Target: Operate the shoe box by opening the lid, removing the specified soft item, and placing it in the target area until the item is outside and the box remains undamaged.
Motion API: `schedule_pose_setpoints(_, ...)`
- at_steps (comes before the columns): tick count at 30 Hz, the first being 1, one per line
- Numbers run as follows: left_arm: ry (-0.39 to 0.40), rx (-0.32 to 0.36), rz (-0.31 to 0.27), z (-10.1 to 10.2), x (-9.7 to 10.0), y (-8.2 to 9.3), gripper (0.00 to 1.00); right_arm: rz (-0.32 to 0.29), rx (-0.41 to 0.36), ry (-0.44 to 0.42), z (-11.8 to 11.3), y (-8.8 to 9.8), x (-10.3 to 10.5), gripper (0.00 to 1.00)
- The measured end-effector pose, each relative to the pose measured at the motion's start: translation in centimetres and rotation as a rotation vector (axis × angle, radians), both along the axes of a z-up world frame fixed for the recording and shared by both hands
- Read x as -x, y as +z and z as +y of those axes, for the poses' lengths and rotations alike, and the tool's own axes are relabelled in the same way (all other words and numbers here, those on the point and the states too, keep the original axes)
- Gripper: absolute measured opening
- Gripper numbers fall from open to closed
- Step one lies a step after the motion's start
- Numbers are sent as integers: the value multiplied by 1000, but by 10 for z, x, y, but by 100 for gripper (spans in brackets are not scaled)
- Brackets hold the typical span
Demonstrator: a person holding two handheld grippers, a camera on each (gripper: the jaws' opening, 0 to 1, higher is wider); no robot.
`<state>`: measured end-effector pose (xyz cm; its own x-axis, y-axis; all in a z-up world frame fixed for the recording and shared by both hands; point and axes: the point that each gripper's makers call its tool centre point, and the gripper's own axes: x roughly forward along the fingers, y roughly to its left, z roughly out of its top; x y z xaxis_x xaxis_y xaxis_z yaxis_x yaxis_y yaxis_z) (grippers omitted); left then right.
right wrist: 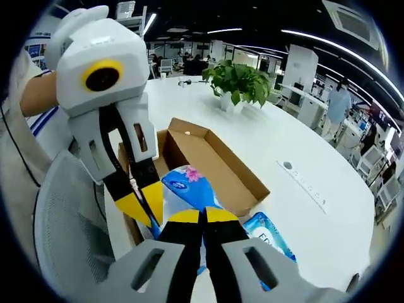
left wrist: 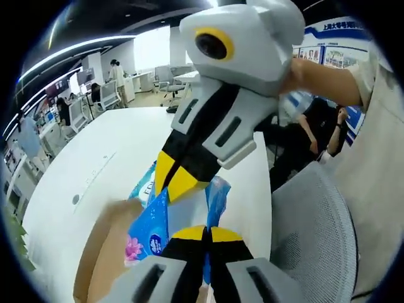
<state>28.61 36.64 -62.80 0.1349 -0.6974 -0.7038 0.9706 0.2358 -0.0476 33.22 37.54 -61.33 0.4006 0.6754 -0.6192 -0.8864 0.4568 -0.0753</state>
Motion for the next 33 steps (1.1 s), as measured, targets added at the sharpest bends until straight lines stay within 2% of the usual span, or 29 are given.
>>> schedule_pose_setpoints(12,-68,19,-10,-46,0,5,0,20,-41,-88,-47,6,-2,0)
schedule_pose_setpoints(25,-111,17,-13,-80,-7,4,0,29,-45,-148,-83,3,-11,0)
schedule_pose_setpoints(33,-127,16,-9,-97,-14,1,0,32,-35,-157,-103,1,-19,0)
